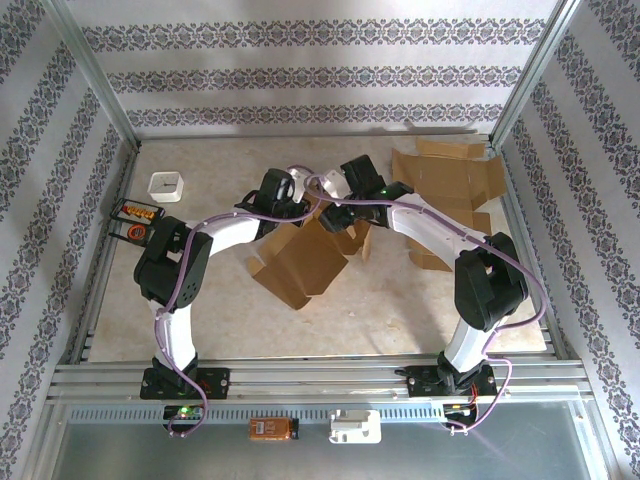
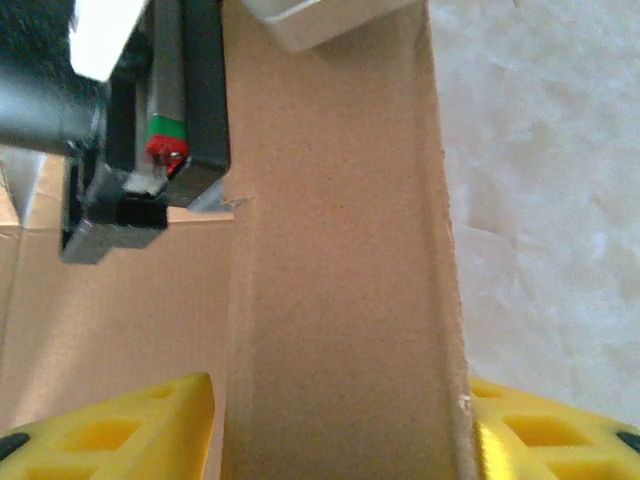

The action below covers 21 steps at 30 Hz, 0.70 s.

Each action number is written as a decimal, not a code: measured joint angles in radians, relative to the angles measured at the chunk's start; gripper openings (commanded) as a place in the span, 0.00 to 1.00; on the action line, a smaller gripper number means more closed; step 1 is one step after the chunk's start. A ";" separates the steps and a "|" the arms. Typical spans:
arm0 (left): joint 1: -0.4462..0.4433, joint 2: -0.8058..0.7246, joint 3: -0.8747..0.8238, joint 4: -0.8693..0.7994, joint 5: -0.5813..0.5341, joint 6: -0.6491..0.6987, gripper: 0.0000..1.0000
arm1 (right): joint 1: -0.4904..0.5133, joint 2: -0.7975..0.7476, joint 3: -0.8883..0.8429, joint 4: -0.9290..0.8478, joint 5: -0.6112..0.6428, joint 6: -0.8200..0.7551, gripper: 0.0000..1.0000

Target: Fold the paper box

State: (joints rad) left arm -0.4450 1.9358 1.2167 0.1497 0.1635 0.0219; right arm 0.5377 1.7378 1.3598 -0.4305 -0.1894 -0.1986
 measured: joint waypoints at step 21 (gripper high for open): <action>-0.086 -0.124 -0.166 -0.050 -0.308 -0.145 0.25 | 0.008 -0.464 -0.248 0.100 0.067 0.664 0.75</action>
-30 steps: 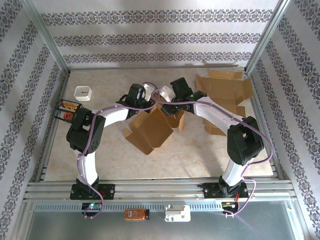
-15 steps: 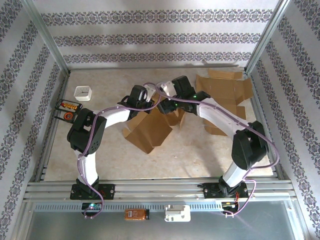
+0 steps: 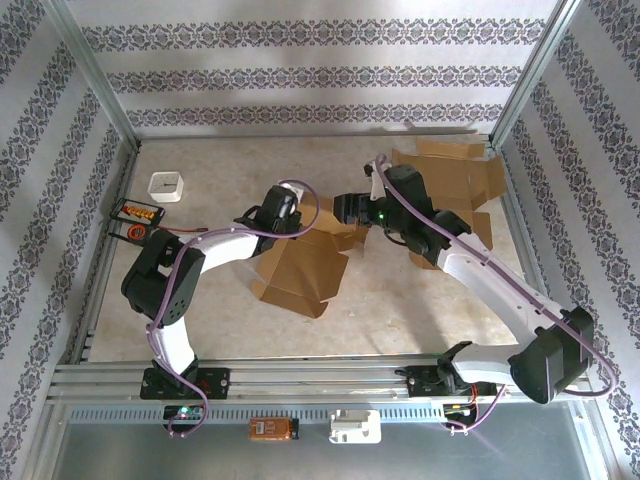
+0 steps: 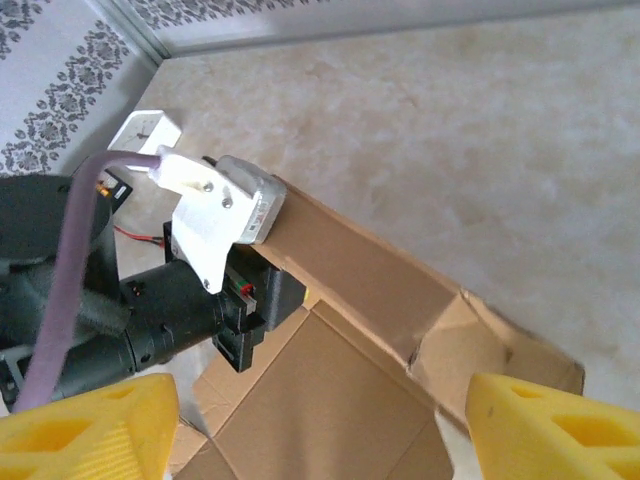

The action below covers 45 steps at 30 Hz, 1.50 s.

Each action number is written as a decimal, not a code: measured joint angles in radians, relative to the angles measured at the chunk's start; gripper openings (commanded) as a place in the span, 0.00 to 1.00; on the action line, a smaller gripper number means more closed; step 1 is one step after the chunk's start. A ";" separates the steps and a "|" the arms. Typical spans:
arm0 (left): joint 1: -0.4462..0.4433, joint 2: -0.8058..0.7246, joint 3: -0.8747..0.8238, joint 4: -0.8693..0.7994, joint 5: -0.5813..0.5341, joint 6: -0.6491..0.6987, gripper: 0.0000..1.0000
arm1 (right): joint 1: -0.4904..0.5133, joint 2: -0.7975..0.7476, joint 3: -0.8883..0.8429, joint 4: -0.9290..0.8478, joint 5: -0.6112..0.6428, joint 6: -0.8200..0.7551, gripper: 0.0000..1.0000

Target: Fold the paper box

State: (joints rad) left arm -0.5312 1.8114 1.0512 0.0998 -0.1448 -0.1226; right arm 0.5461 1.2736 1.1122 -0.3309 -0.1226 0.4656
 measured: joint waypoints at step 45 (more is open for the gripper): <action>0.220 -0.280 0.149 -0.258 0.418 -0.536 0.79 | -0.048 0.250 0.101 -0.015 0.079 0.353 0.76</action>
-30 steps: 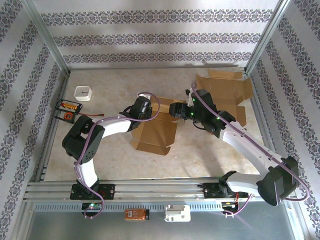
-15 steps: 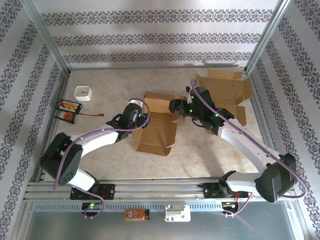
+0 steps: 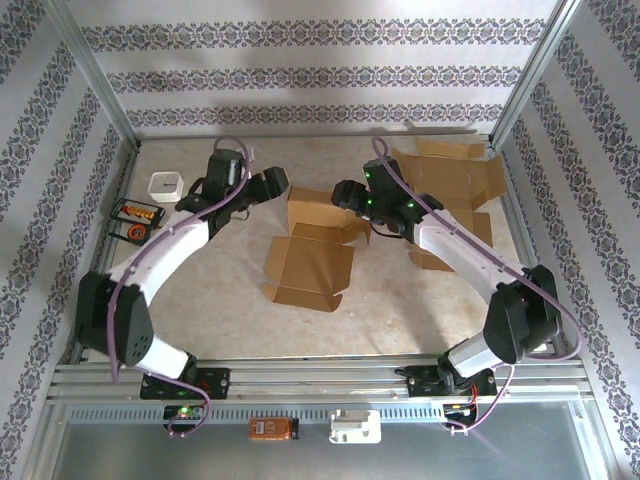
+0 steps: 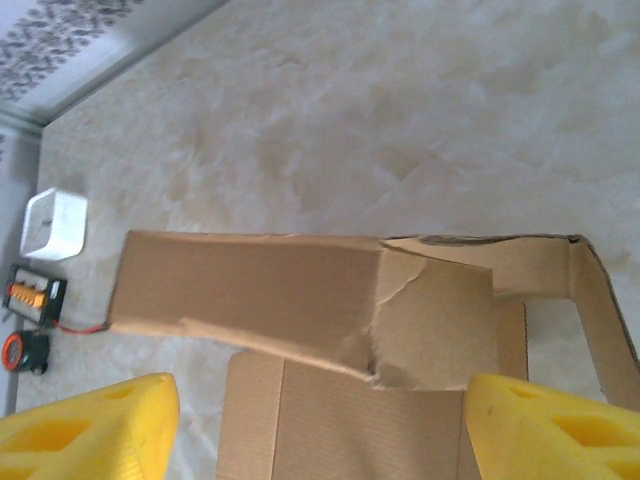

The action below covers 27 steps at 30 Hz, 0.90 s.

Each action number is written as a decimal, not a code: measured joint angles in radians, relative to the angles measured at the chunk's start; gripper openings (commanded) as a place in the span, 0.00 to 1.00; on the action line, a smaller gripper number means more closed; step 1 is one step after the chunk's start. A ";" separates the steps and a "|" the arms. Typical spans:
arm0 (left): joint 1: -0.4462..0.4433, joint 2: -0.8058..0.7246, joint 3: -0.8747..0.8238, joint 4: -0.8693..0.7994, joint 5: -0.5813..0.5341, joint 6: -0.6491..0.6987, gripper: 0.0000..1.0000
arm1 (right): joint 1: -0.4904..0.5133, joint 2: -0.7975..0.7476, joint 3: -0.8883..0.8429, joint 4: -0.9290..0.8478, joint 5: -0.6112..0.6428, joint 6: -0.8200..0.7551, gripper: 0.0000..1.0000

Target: Fold the paper box

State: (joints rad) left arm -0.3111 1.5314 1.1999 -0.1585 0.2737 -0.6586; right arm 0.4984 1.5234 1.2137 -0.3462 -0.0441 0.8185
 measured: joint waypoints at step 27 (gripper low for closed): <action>0.012 0.149 -0.072 0.118 0.257 -0.176 0.61 | -0.016 0.144 0.019 0.127 -0.108 0.094 0.53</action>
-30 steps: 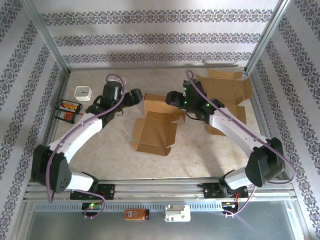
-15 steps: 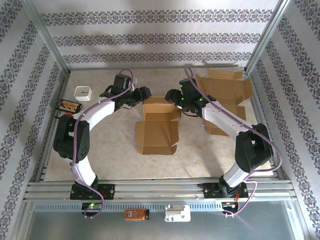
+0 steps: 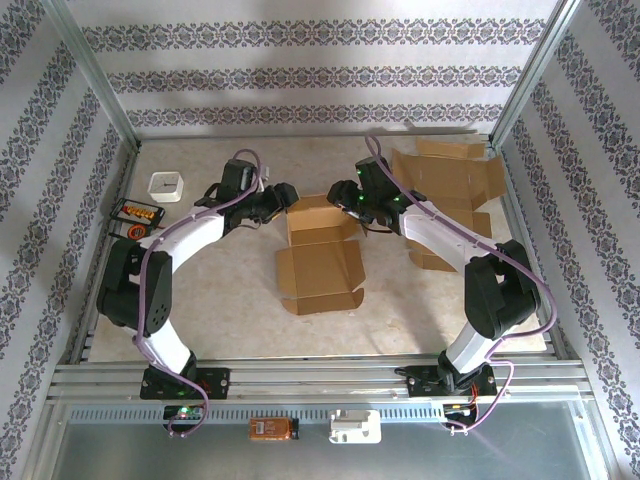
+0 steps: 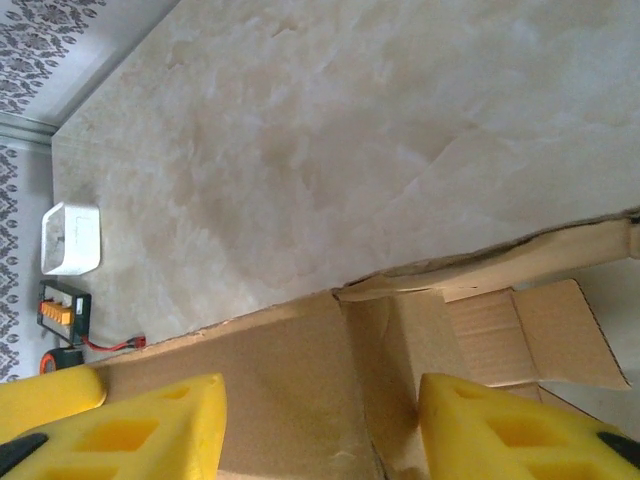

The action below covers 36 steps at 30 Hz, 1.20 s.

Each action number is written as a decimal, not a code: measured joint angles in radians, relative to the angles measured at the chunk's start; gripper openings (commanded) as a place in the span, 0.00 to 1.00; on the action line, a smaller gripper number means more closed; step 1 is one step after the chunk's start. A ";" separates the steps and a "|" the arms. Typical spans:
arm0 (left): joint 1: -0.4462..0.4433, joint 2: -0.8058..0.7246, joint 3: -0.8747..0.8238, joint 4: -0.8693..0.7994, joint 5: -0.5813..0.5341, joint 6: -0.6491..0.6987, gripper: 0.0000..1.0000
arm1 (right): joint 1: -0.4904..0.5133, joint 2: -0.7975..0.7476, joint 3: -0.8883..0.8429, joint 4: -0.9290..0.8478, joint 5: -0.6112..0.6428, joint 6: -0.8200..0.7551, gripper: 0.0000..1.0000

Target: Fold the paper box

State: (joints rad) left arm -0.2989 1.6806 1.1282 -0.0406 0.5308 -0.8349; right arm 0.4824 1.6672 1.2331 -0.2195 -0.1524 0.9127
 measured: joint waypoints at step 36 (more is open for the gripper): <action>-0.001 -0.011 -0.051 0.074 -0.044 -0.033 0.58 | 0.157 -0.243 -0.459 0.249 0.223 -0.112 0.60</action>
State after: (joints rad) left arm -0.3000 1.6699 1.0775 0.0334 0.4870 -0.8680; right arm 0.6395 1.4246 0.7738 0.0299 0.0704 0.8009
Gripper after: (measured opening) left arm 0.575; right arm 0.603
